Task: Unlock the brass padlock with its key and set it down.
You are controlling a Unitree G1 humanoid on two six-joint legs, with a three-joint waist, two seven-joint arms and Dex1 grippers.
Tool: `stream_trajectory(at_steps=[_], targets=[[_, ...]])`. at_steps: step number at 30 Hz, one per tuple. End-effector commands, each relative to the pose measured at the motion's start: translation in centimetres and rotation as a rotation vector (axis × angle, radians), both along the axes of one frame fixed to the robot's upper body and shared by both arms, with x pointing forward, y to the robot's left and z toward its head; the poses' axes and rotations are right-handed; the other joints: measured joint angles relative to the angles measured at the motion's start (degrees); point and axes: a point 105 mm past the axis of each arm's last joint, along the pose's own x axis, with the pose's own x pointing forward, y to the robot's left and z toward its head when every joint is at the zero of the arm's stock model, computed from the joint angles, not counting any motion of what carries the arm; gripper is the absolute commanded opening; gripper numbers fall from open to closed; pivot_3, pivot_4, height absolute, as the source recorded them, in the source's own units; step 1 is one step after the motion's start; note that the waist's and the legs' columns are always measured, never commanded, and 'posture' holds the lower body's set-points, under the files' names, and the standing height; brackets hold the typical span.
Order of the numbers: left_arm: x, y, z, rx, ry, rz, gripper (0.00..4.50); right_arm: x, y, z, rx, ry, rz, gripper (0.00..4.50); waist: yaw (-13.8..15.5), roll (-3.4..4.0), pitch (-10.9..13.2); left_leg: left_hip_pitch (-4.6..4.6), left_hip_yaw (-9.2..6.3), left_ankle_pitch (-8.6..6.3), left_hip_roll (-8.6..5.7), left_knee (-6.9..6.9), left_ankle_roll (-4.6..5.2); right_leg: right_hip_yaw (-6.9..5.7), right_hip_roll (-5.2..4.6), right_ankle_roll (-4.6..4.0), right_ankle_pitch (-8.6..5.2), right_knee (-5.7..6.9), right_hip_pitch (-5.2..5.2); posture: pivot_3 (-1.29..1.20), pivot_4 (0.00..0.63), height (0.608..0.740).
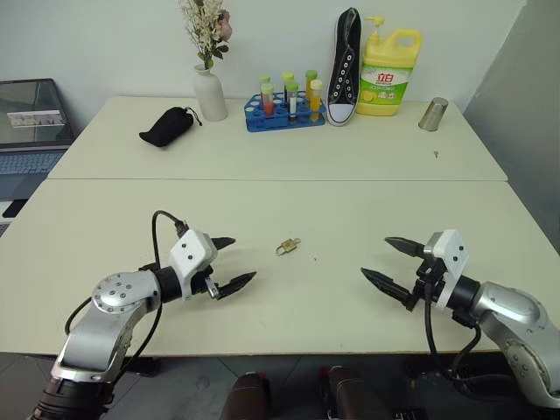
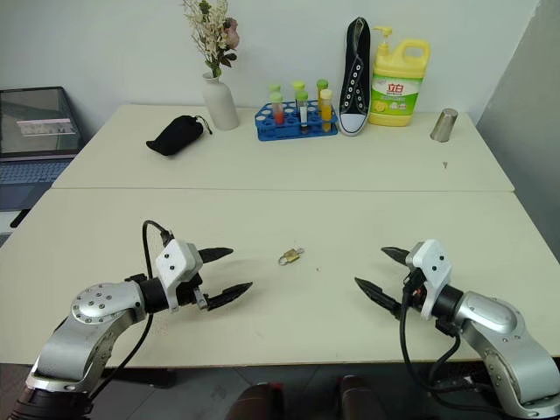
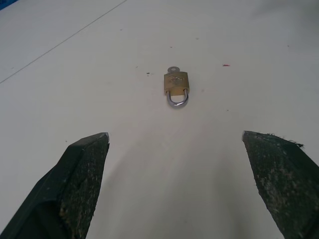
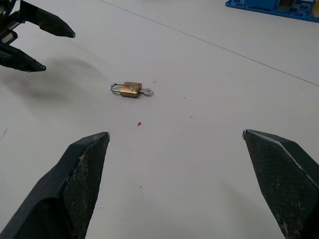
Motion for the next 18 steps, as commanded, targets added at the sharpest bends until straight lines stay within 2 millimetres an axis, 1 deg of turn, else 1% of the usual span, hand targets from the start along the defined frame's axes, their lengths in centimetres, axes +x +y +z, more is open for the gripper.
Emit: stream_trajectory(at_steps=[1, 8, 11, 14, 18], targets=[[-0.2, -0.2, 1.3, -0.033, -0.05, -0.018, 4.49, -0.1, 0.4, 0.8, -0.007, -0.029, 0.043, 4.5, 0.0, 0.0, 0.0, 0.0, 0.0, 0.0, 0.0, 0.0, 0.0, -0.01, 0.0, 0.0, 0.0, 0.0, 0.0, 0.0, 0.15, 0.74], [0.1, -0.3, 0.8, -0.034, -0.032, 0.009, 4.49, -0.2, 0.8, 0.9, -0.006, -0.033, 0.063, 4.5, 0.0, 0.0, 0.0, 0.0, 0.01, 0.0, 0.0, 0.0, 0.0, 0.01, 0.0, 0.0, 0.0, 0.0, 0.0, 0.0, 0.15, 0.74], [0.3, -0.5, 0.2, 0.004, 0.002, 0.004, 4.49, -0.3, 1.1, 0.9, -0.002, -0.031, 0.076, 4.5, 0.0, 0.0, 0.0, 0.0, 0.0, 0.0, 0.0, 0.0, 0.0, 0.0, 0.0, 0.0, 0.0, 0.0, 0.0, 0.0, 0.15, 0.74], [0.5, -0.9, 0.6, -0.013, -0.001, -0.003, 4.49, -0.6, 1.5, 0.8, -0.016, -0.023, 0.097, 4.5, 0.0, -0.01, 0.01, -0.01, 0.0, 0.0, -0.01, 0.0, 0.0, -0.01, 0.01, 0.0, 0.0, 0.0, 0.0, 0.0, 0.15, 0.74], [0.1, -2.0, 1.3, -0.067, 0.002, -0.074, 4.49, -0.8, 2.0, 1.1, -0.011, -0.01, 0.112, 4.5, 0.0, -0.01, 0.0, 0.0, 0.01, 0.0, -0.01, 0.0, 0.0, -0.02, 0.01, 0.0, 0.0, 0.0, 0.0, 0.0, 0.15, 0.74]])
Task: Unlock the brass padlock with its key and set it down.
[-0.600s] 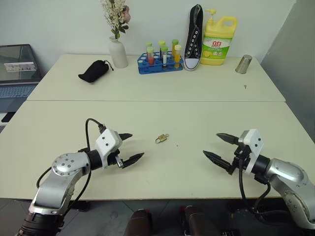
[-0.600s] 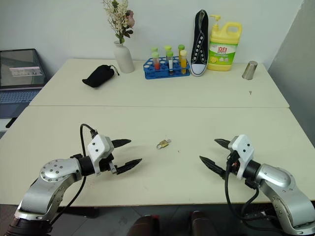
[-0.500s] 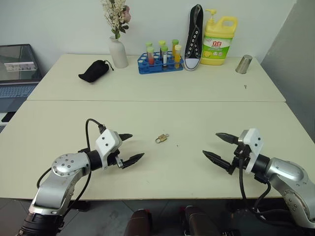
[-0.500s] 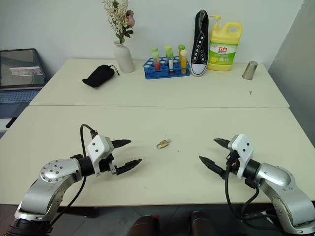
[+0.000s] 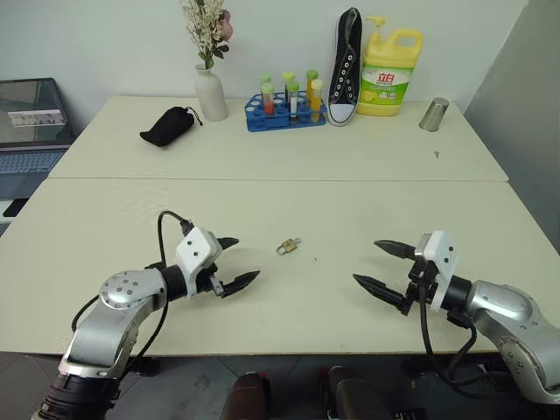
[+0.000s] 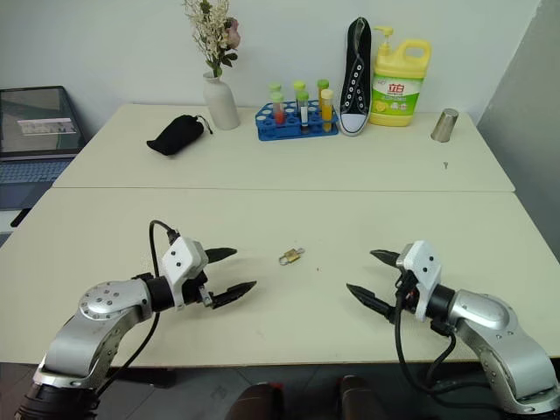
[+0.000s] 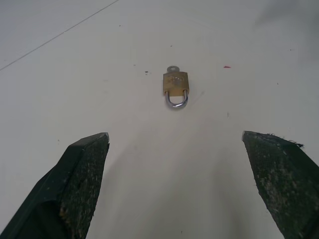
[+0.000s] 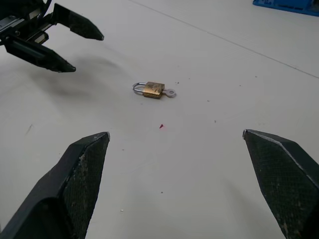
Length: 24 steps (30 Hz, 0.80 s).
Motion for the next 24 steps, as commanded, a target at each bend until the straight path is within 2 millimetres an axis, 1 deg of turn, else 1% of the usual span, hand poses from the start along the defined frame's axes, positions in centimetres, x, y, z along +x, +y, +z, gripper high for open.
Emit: stream_trajectory(at_steps=[1, 4, 8, 11, 16, 19, 24], targets=[[-0.4, -1.3, 1.3, -0.05, -0.024, -0.073, 4.49, -0.3, 0.8, 1.6, 0.007, -0.041, 0.039, 4.5, 0.0, 0.0, 0.0, 0.0, 0.01, 0.0, 0.0, 0.0, 0.0, 0.0, 0.0, 0.0, 0.0, 0.0, 0.0, 0.0, 0.15, 0.74], [0.3, -1.8, 0.9, -0.032, -0.028, -0.06, 4.49, -0.4, 1.0, 1.9, 0.018, -0.036, 0.04, 4.5, 0.01, 0.0, 0.0, 0.0, -0.01, 0.0, 0.0, 0.0, 0.0, 0.01, 0.0, 0.0, 0.0, 0.0, 0.0, 0.0, 0.15, 0.74], [1.1, -3.1, 0.2, 0.0, -0.026, -0.079, 4.49, -0.7, 1.5, 1.9, 0.031, -0.012, 0.059, 4.5, 0.13, -0.02, 0.0, -0.01, -0.03, 0.0, -0.04, 0.04, 0.0, 0.0, 0.2, 0.0, 0.0, 0.0, 0.02, 0.0, 0.15, 0.74], [2.0, -4.2, 0.0, 0.007, -0.047, -0.075, 4.49, -0.8, 1.8, 2.0, 0.033, -0.012, 0.065, 4.5, 0.12, -0.02, 0.0, -0.02, 0.0, 0.0, -0.04, 0.03, 0.0, 0.01, 0.2, 0.01, 0.0, 0.0, 0.01, 0.0, 0.15, 0.74], [3.7, -5.6, -0.8, 0.02, -0.035, -0.036, 4.49, -0.9, 2.2, 2.1, 0.024, -0.041, 0.061, 4.5, 0.11, -0.03, 0.0, -0.03, -0.03, 0.0, -0.03, 0.03, 0.0, 0.01, 0.22, 0.01, 0.0, 0.0, 0.01, 0.0, 0.15, 0.74], [4.3, -6.8, -1.3, 0.021, -0.015, -0.045, 4.49, -0.9, 2.5, 2.0, 0.0, -0.061, 0.058, 4.5, 0.11, -0.03, 0.0, -0.04, -0.03, 0.0, -0.04, 0.04, 0.0, 0.0, 0.23, 0.01, 0.0, 0.01, 0.01, 0.0, 0.15, 0.74], [5.2, -7.3, -2.5, 0.07, 0.034, -0.062, 4.49, -1.2, 3.1, 2.3, -0.003, -0.075, 0.093, 4.5, 0.11, -0.03, 0.0, -0.03, -0.03, 0.0, -0.04, 0.04, 0.0, -0.02, 0.26, 0.01, 0.0, 0.01, 0.0, 0.0, 0.15, 0.74]])
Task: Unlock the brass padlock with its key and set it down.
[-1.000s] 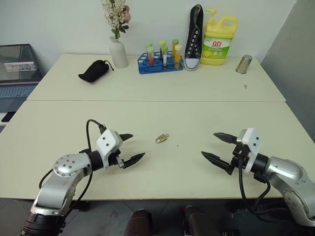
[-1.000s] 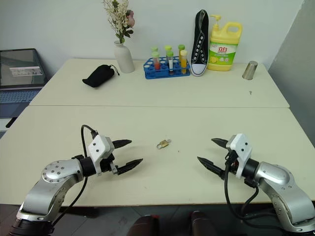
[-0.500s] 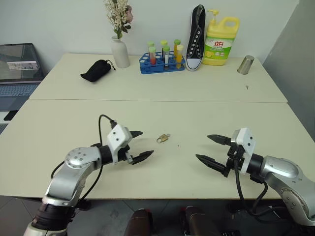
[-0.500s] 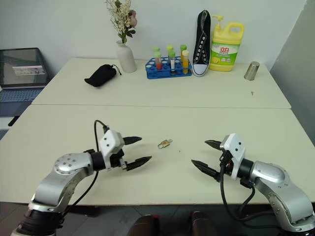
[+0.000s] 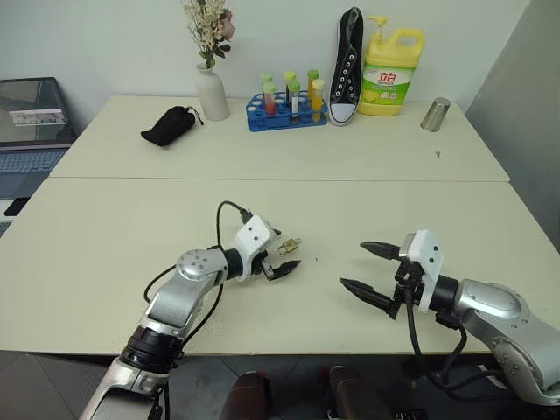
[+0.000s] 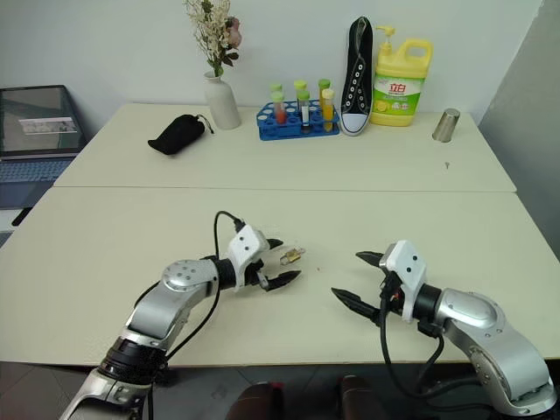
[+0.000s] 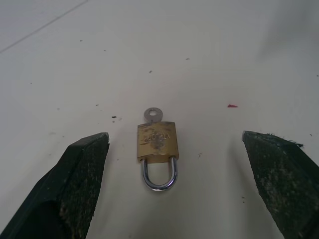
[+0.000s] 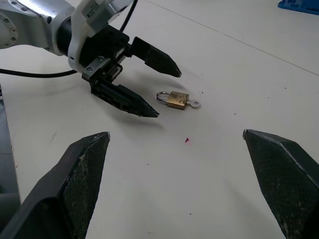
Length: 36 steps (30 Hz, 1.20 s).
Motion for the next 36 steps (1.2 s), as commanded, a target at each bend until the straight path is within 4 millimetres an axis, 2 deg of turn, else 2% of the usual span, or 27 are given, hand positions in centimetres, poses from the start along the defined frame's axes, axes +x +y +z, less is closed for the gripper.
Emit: stream_trajectory(at_steps=[1, 16, 19, 28, 31, 36], targets=[[0.7, -0.5, 0.0, 0.021, 0.001, -0.011, 4.49, -0.5, 0.8, 1.7, 0.009, -0.079, 0.04, 4.5, -0.01, 0.0, 0.0, 0.0, -0.01, 0.0, 0.0, 0.01, 0.0, -0.01, 0.01, 0.0, 0.0, 0.01, 0.0, 0.0, 0.15, 0.74], [1.6, -0.4, -0.8, 0.063, 0.089, 0.025, 4.49, -0.8, 1.1, 2.0, 0.012, -0.078, 0.036, 4.5, -0.01, -0.02, -0.02, 0.0, -0.02, 0.0, -0.01, 0.02, 0.0, -0.02, 0.02, 0.0, 0.0, 0.02, 0.01, 0.0, 0.15, 0.74], [1.8, -0.4, -1.0, 0.083, 0.09, 0.025, 3.88, -0.7, 1.2, 2.0, 0.013, -0.077, 0.035, 4.5, -0.01, -0.02, -0.02, 0.0, -0.02, 0.0, 0.0, 0.03, 0.0, -0.01, 0.02, 0.01, 0.0, 0.02, 0.01, 0.0, 0.15, 0.74], [1.6, -0.1, -1.9, 0.149, 0.098, 0.008, 1.08, -0.7, 1.3, 2.1, 0.023, -0.084, 0.032, 4.5, -0.01, -0.02, -0.05, 0.04, -0.02, 0.0, 0.0, 0.04, 0.0, -0.01, 0.02, 0.01, 0.01, 0.04, 0.03, 0.0, 0.15, 0.74], [1.4, -0.1, -1.9, 0.145, 0.095, -0.01, 0.98, -0.7, 1.2, 2.1, 0.024, -0.086, 0.03, 4.5, -0.01, -0.02, -0.06, 0.04, -0.02, 0.0, 0.01, 0.04, 0.0, -0.01, 0.03, 0.01, 0.01, 0.04, 0.03, 0.0, 0.15, 0.74], [-0.3, -1.9, 0.0, 0.086, 0.002, -0.205, 0.98, -0.5, 0.9, 2.0, 0.016, -0.099, 0.011, 4.5, -0.06, -0.01, -0.05, 0.04, 0.01, 0.0, 0.02, 0.01, 0.0, 0.0, 0.03, 0.0, 0.0, 0.03, 0.02, 0.0, 0.15, 0.74]])
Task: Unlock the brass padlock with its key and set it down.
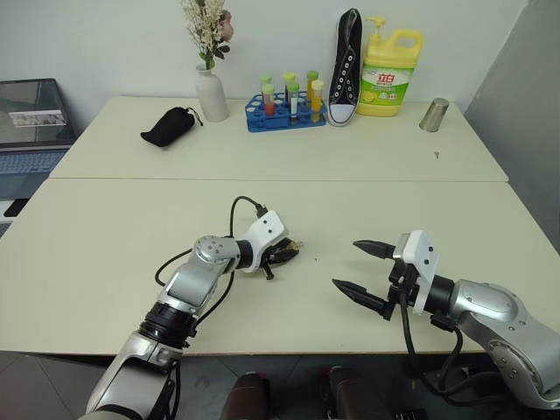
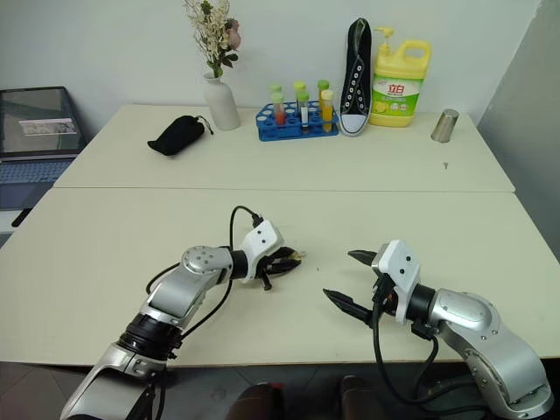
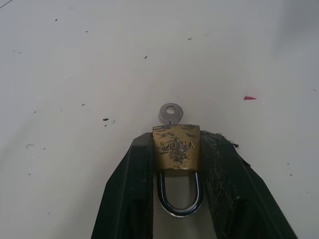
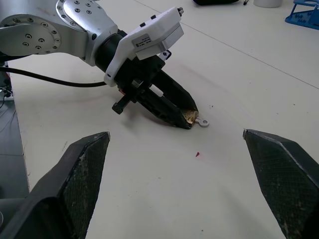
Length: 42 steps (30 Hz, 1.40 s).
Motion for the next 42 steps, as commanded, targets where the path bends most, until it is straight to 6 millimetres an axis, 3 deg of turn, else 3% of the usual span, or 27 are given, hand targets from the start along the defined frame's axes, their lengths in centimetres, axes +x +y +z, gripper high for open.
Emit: stream_trajectory(at_steps=[1, 6, 12, 17, 29, 42], targets=[[-1.3, -1.3, 0.8, -0.037, -0.044, -0.131, 0.98, -0.1, 0.0, 1.2, 0.005, -0.071, -0.005, 4.5, 0.02, 0.0, 0.01, -0.01, 0.0, 0.0, 0.0, 0.0, 0.0, 0.0, 0.0, 0.0, 0.0, 0.0, 0.0, 0.0, 0.15, 0.74], [-2.6, -3.5, 4.1, -0.166, -0.194, -0.313, 0.98, -0.3, -1.2, 1.0, -0.024, -0.092, -0.063, 4.5, 0.45, -0.02, 0.01, -0.1, -0.02, 0.0, -0.03, 0.02, 0.0, 0.01, -0.03, 0.0, 0.0, -0.04, -0.02, 0.0, 0.15, 0.74], [-3.9, -5.0, 6.4, -0.157, -0.423, -0.515, 0.98, -1.0, -2.5, 0.7, -0.046, -0.099, -0.122, 4.5, 0.49, -0.02, 0.01, -0.08, 0.02, 0.0, -0.04, 0.02, 0.0, 0.04, -0.03, 0.0, 0.0, -0.03, -0.02, 0.0, 0.15, 0.74], [-3.9, -5.0, 7.7, -0.058, -0.787, -0.658, 0.98, -2.0, -3.1, 0.2, -0.06, -0.045, -0.127, 4.5, 0.49, -0.01, 0.01, -0.05, 0.05, 0.0, -0.03, 0.02, 0.0, 0.03, 0.0, 0.0, 0.0, -0.03, 0.0, 0.0, 0.15, 0.74], [-4.1, -3.3, 8.6, 0.019, -1.216, -0.77, 0.98, -2.3, -2.2, 1.0, 0.108, 0.074, -0.097, 4.5, 0.35, -0.04, 0.02, -0.07, 0.09, 0.0, -0.03, 0.03, 0.0, 0.0, 0.01, 0.02, 0.01, -0.04, 0.0, 0.0, 0.15, 0.74], [-4.5, -3.1, 8.4, 0.014, -1.297, -0.758, 0.98, 0.1, 0.3, 2.7, 0.275, 0.149, 0.028, 4.5, 0.09, -0.05, 0.03, -0.06, 0.1, 0.0, -0.01, 0.02, 0.0, -0.05, 0.01, 0.02, 0.02, -0.02, 0.01, 0.0, 0.15, 0.74]])
